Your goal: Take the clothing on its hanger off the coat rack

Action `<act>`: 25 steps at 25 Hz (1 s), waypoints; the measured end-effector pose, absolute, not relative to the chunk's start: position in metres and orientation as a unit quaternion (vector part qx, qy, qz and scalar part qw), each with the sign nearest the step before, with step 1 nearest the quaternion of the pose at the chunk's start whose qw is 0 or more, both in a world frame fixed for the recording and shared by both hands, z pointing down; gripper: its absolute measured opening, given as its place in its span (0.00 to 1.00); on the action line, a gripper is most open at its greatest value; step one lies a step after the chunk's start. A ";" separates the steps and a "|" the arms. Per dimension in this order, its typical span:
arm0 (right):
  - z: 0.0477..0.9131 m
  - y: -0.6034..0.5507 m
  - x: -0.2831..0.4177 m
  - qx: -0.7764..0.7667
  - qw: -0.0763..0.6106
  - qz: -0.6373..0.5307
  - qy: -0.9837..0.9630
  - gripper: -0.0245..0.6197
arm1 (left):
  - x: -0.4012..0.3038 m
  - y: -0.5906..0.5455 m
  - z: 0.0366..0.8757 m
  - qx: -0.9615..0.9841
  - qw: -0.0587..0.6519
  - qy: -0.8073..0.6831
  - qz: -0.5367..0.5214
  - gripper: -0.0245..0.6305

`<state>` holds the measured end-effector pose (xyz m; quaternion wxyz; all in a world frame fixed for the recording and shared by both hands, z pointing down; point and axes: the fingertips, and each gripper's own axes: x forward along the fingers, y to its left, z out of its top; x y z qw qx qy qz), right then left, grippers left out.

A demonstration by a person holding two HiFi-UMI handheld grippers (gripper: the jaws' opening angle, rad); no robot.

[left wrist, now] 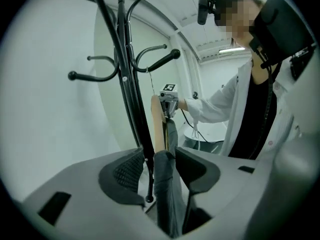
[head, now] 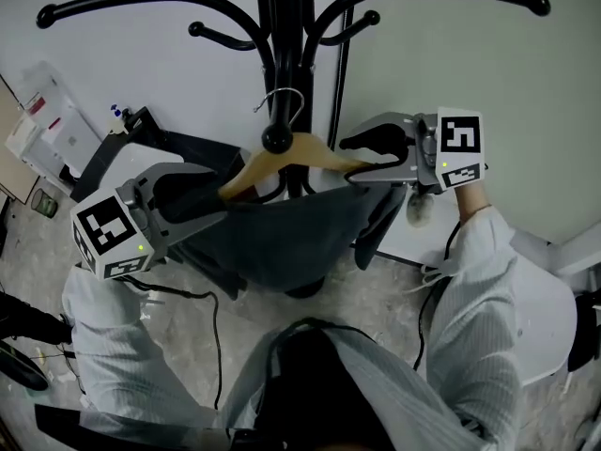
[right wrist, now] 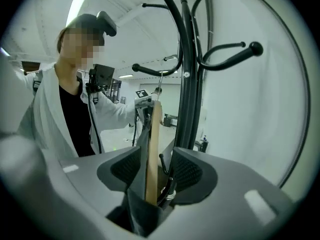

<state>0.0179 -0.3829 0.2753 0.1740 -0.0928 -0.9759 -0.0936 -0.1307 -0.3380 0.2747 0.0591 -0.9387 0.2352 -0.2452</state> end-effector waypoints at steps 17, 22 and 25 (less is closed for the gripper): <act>0.312 -0.368 -0.009 -0.128 0.257 -0.094 -0.953 0.07 | -0.122 -0.338 0.315 -0.948 -0.023 0.153 -0.277 0.11; 0.306 -0.362 -0.006 -0.122 0.266 -0.113 -0.949 0.06 | -0.119 -0.331 0.306 -0.946 -0.004 0.161 -0.282 0.11; 0.291 -0.358 -0.003 -0.117 0.262 -0.126 -0.950 0.06 | -0.115 -0.328 0.289 -0.945 0.015 0.168 -0.282 0.11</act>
